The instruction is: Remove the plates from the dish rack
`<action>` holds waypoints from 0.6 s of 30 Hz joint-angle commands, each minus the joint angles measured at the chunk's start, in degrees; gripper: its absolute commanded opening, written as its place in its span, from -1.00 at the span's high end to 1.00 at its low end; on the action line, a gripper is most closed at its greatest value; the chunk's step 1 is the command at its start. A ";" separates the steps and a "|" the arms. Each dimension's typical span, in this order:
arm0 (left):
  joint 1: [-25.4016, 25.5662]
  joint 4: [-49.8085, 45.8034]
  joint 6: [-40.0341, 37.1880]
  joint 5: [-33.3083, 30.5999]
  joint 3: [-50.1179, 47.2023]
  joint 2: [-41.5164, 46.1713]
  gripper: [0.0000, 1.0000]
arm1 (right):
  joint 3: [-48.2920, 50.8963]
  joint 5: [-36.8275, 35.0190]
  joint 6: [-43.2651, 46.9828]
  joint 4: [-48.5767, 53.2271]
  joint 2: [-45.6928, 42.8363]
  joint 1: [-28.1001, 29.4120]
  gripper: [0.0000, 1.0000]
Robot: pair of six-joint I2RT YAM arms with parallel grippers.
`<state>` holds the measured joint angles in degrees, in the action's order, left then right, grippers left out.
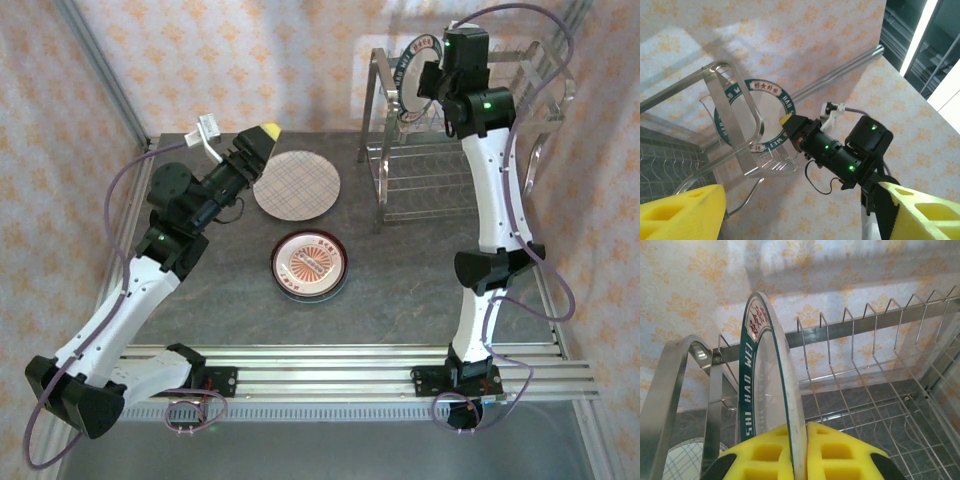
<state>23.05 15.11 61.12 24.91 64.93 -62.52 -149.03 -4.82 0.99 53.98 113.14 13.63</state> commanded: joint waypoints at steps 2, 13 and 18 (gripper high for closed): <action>1.90 2.90 0.43 1.86 4.19 -2.77 -0.55 | -2.67 -5.45 1.74 -2.90 -3.84 1.91 1.00; 10.40 6.68 1.94 3.44 12.18 -15.36 -0.55 | -1.51 -11.32 3.41 -3.89 -10.97 2.28 1.00; 13.52 7.50 2.90 4.19 18.04 -22.44 -0.55 | 0.36 -13.38 3.75 -4.29 -14.73 2.26 1.00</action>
<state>35.38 18.83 63.20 27.33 79.42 -83.13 -149.08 -14.92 3.99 53.49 101.65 15.73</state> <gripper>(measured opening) 0.774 0.078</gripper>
